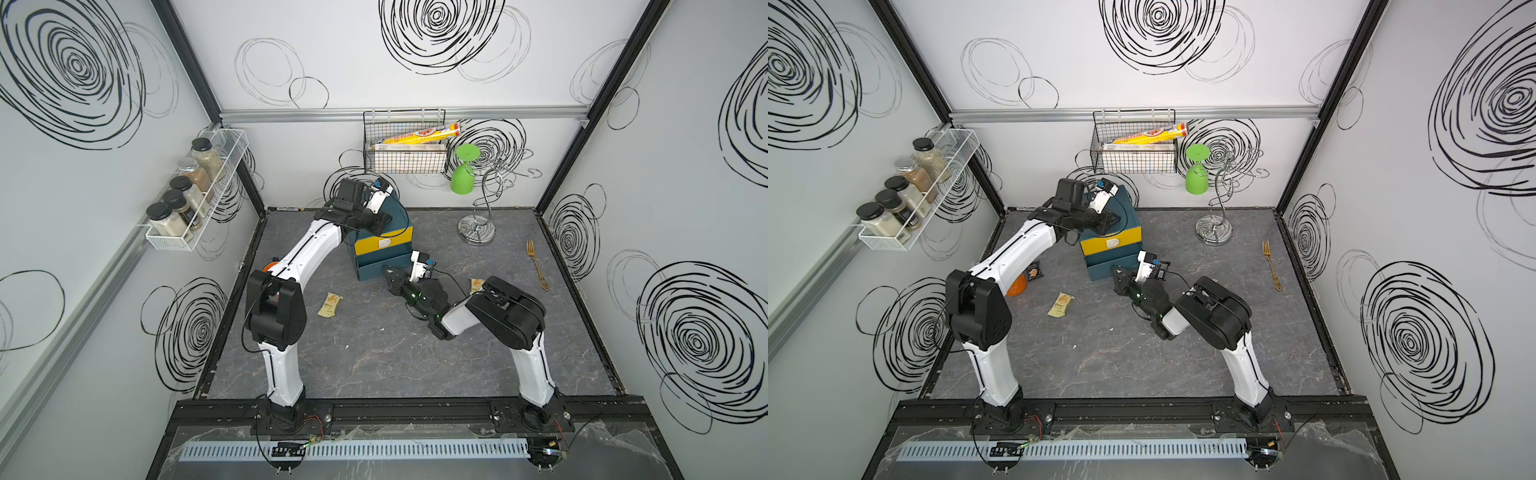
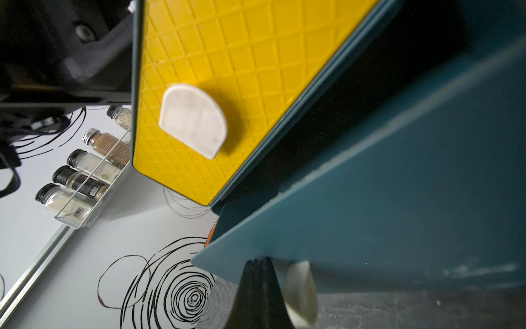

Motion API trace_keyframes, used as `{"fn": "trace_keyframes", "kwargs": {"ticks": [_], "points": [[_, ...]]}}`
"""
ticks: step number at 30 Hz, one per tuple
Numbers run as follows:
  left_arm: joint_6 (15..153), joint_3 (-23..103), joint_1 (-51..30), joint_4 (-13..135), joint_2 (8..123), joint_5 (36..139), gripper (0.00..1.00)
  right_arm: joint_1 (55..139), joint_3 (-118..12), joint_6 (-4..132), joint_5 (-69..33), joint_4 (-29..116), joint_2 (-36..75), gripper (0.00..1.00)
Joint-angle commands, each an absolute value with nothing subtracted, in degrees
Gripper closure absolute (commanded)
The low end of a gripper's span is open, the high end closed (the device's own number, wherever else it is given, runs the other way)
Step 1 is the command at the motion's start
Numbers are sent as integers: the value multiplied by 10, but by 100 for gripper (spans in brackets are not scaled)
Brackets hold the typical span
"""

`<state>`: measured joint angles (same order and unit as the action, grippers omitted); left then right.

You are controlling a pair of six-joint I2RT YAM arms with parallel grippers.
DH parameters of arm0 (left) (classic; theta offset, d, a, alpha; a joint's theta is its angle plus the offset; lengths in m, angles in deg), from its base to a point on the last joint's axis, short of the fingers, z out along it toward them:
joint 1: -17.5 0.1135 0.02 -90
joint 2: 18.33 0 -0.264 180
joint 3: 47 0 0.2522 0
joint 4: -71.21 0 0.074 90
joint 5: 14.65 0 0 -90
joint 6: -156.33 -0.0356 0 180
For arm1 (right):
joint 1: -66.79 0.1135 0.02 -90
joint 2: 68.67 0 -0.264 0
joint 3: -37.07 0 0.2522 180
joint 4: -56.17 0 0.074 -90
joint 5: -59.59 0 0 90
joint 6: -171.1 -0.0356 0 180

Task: Take the cookies out of the drawer
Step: Close the drawer in the storage box.

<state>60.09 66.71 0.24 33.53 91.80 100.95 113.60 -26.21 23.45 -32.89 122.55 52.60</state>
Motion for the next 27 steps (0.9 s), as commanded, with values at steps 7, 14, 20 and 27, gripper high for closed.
{"fn": "trace_keyframes", "kwargs": {"ticks": [7,14,20,27], "points": [[596,605,0,227,934,1022,86,1108,-316,222,-282,1222,571,96],[596,583,0,233,922,1035,86,1080,-347,184,-242,1238,609,86],[596,576,1,238,921,1039,86,1075,-280,150,-209,1291,581,67],[602,568,8,251,918,1044,86,1080,-175,66,-198,1395,567,54]]}}
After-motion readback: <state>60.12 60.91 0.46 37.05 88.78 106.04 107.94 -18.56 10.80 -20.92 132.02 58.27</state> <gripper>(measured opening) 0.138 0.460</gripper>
